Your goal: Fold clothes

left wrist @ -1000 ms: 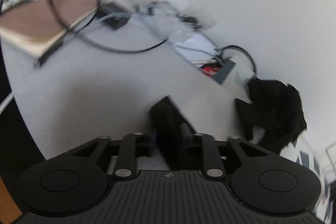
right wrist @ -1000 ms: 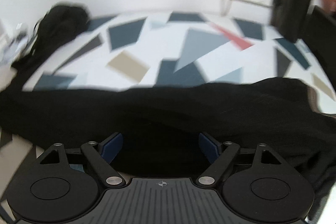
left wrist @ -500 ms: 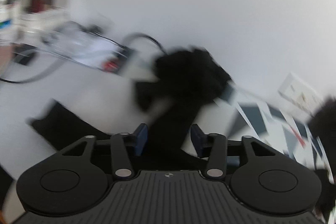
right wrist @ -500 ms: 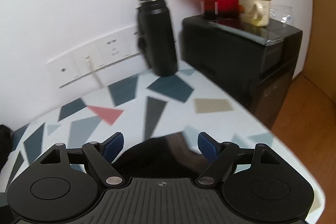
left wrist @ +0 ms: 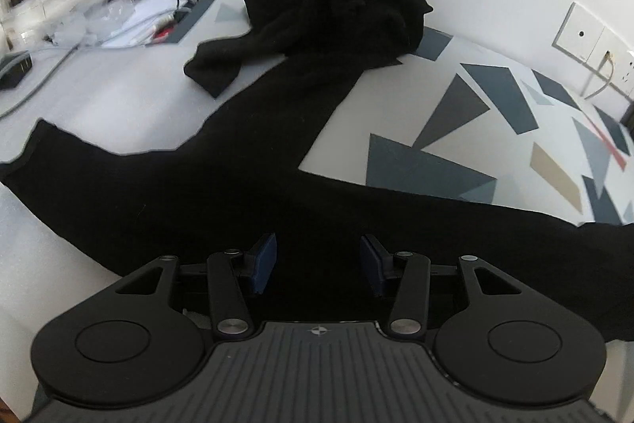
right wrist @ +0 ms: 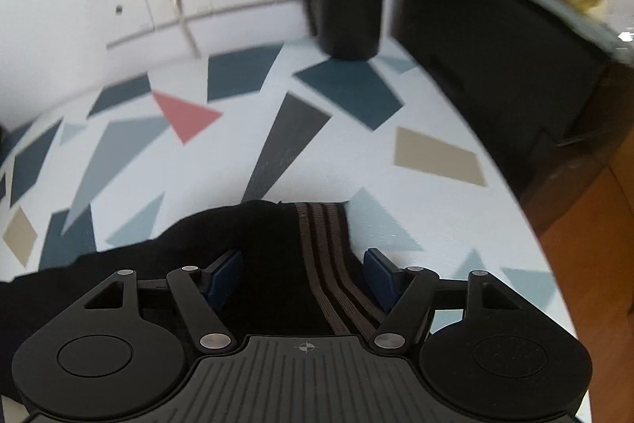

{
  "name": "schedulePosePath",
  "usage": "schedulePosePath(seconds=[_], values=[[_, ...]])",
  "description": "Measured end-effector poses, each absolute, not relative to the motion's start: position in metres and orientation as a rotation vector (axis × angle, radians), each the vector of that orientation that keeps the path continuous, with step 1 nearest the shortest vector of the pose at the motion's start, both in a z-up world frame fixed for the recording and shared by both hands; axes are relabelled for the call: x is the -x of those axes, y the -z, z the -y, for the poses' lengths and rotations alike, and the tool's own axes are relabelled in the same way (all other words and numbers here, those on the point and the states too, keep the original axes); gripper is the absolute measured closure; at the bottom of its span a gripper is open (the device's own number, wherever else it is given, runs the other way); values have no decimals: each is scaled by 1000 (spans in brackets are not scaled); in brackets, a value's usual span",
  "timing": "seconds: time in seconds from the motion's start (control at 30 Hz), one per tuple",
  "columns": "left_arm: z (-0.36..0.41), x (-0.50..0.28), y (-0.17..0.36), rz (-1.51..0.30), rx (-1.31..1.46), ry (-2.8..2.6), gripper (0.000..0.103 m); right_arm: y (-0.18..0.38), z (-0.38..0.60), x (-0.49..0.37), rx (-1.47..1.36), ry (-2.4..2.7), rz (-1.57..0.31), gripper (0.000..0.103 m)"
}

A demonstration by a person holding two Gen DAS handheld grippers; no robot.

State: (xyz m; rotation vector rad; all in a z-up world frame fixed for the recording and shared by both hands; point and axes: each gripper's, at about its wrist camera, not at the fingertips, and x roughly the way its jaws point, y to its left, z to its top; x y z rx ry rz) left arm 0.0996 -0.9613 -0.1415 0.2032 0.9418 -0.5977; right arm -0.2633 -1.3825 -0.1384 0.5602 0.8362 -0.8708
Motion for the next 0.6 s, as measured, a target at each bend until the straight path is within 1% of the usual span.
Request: schedulePosePath(seconds=[0.03,0.07,0.1,0.13,0.17,0.23,0.3,0.53,0.6], values=[[965,-97,142,-933,-228,590,55,136,1385,262,-555,866,-826,58],[968,-95,143,-924,-253,582,55,132,1386,262,-549,863,-809,87],[971,-93,143,-913,-272,577,58,128,1388,261,-544,860,-793,93],[972,-91,144,-900,-272,580,69,124,1390,261,-538,857,-776,94],[973,-91,144,-891,-261,583,74,120,1392,260,-532,854,-759,97],[977,-90,145,-875,-251,571,87,112,1395,259,-521,847,-725,97],[982,-91,146,-861,-244,554,91,104,1399,258,-510,841,-691,97],[1000,-104,149,-826,-224,486,91,81,1440,222,-434,810,-602,97],[1004,-111,149,-823,-222,469,91,84,1454,202,-406,802,-608,97]])
